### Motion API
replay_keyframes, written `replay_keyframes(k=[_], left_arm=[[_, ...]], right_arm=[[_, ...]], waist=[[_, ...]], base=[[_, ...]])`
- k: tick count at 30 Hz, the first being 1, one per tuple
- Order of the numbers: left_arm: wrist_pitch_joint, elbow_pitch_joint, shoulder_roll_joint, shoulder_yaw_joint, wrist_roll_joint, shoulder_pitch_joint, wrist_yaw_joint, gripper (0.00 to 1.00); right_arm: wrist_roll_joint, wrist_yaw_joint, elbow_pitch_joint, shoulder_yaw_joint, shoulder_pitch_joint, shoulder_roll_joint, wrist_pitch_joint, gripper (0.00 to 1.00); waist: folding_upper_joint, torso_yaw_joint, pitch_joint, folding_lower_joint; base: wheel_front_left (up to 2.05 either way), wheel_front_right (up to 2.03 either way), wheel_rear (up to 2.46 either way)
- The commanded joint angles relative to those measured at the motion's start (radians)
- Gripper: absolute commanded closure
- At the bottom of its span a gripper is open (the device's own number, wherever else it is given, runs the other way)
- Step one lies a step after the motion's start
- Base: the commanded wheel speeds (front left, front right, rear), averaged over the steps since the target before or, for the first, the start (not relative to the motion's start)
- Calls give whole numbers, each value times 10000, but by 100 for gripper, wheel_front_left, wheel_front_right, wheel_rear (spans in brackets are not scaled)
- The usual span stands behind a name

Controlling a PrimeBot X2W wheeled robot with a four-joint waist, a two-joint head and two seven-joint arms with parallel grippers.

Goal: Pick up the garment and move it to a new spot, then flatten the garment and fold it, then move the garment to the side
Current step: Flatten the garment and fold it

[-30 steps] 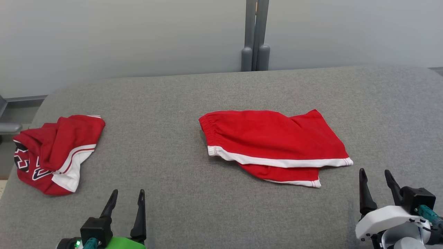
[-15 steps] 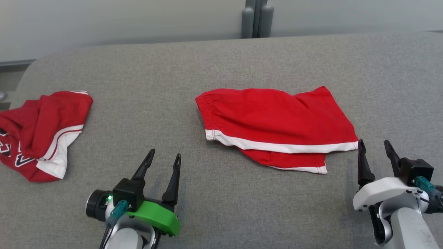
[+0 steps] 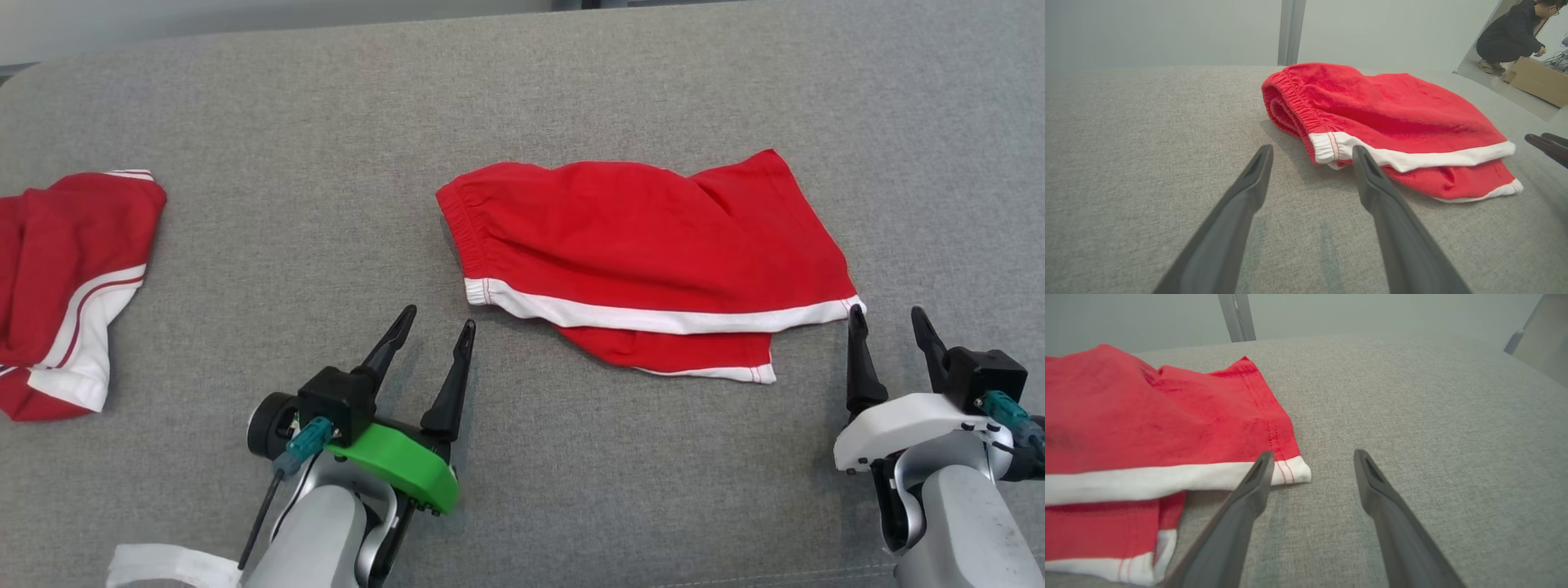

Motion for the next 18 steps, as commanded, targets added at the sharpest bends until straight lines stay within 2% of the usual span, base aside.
replay_keyframes(k=[1,11,18], left_arm=[[2,114,197,-105,-224,-287,-31,0],[2,436,501,-870,-1600,-1139,-31,0],[2,508,583,-1165,-1912,-1430,-32,0]], right_arm=[[58,-3,19,17,-141,-35,-28,0],[276,-3,11,328,-468,-32,-28,0],[497,-3,163,733,-686,-34,-28,0]], waist=[[0,-140,162,0],[0,-421,708,0],[0,-445,933,0]], base=[[0,0,0],[0,0,0],[0,0,0]])
